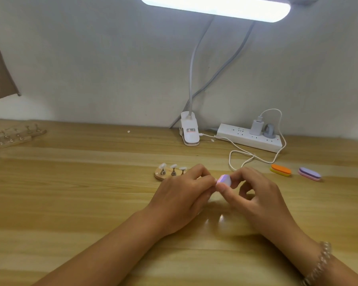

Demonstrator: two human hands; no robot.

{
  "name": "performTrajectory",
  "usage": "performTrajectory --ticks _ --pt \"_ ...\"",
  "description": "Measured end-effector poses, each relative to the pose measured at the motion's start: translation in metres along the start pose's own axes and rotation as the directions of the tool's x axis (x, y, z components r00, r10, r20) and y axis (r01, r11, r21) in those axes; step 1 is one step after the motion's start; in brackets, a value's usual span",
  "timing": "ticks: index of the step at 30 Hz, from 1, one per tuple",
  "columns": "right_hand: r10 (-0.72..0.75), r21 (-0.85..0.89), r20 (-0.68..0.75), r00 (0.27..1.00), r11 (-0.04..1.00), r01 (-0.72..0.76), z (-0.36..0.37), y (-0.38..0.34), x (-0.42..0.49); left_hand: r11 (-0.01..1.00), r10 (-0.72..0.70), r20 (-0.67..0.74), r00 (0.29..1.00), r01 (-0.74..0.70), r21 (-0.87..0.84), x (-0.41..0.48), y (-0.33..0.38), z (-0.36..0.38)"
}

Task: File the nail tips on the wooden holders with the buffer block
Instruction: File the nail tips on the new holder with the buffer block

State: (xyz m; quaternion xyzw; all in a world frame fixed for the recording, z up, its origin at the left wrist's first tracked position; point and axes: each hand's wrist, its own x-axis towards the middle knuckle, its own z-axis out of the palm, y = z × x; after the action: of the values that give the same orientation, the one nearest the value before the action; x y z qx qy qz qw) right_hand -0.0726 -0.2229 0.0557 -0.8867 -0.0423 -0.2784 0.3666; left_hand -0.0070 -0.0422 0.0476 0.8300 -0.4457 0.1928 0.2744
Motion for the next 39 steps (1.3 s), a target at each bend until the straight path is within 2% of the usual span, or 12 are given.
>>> performTrajectory --ticks 3,8,12,16,20,22,24,25,28,30,34,39 --pt "0.045 0.030 -0.055 0.997 0.999 -0.043 -0.003 0.005 0.003 1.000 -0.019 0.007 1.000 0.019 0.001 0.001 0.003 0.002" --pt "-0.132 -0.079 0.028 0.991 0.988 0.134 0.003 -0.001 -0.004 0.996 -0.082 0.023 0.996 0.083 -0.040 0.002 0.001 -0.001" --pt "-0.048 -0.077 -0.041 0.998 0.996 0.045 -0.002 0.002 0.000 0.995 -0.072 -0.008 0.997 0.071 -0.070 0.001 0.002 -0.001" --pt "-0.135 -0.103 0.032 0.990 0.985 0.137 0.003 -0.002 -0.006 0.992 -0.091 0.051 0.995 0.095 -0.087 0.000 -0.001 -0.002" --pt "-0.004 -0.030 -0.044 0.999 1.000 0.003 -0.001 0.001 0.000 0.991 -0.083 0.036 0.996 0.086 -0.104 0.001 0.001 -0.002" --pt "-0.054 -0.074 -0.037 0.998 0.996 0.051 -0.001 -0.002 -0.002 0.989 -0.091 0.047 0.995 0.096 -0.116 0.001 0.001 -0.002" --pt "-0.132 -0.101 0.036 0.991 0.986 0.135 0.003 -0.007 -0.007 0.986 -0.109 0.047 0.993 0.114 -0.126 0.001 0.000 -0.002" --pt "-0.126 -0.092 0.050 0.991 0.987 0.131 0.003 -0.008 -0.007 0.983 -0.118 0.033 0.992 0.122 -0.135 0.001 -0.001 -0.002" --pt "0.021 -0.020 -0.048 0.999 1.000 -0.022 -0.002 -0.001 0.001 0.969 -0.144 -0.006 0.989 0.140 -0.201 0.002 -0.002 0.000" --pt "0.075 0.038 -0.095 0.993 0.997 -0.072 -0.005 0.002 0.003 0.965 -0.140 0.005 0.990 0.138 -0.223 0.002 -0.002 0.000" --pt "-0.086 -0.082 0.004 0.996 0.993 0.086 0.002 -0.006 -0.005 0.976 -0.122 0.045 0.992 0.128 -0.179 0.002 -0.004 0.001" --pt "-0.051 -0.106 -0.039 0.998 0.993 0.047 -0.001 -0.001 -0.002 0.978 -0.111 0.036 0.993 0.115 -0.177 0.002 -0.004 0.001"
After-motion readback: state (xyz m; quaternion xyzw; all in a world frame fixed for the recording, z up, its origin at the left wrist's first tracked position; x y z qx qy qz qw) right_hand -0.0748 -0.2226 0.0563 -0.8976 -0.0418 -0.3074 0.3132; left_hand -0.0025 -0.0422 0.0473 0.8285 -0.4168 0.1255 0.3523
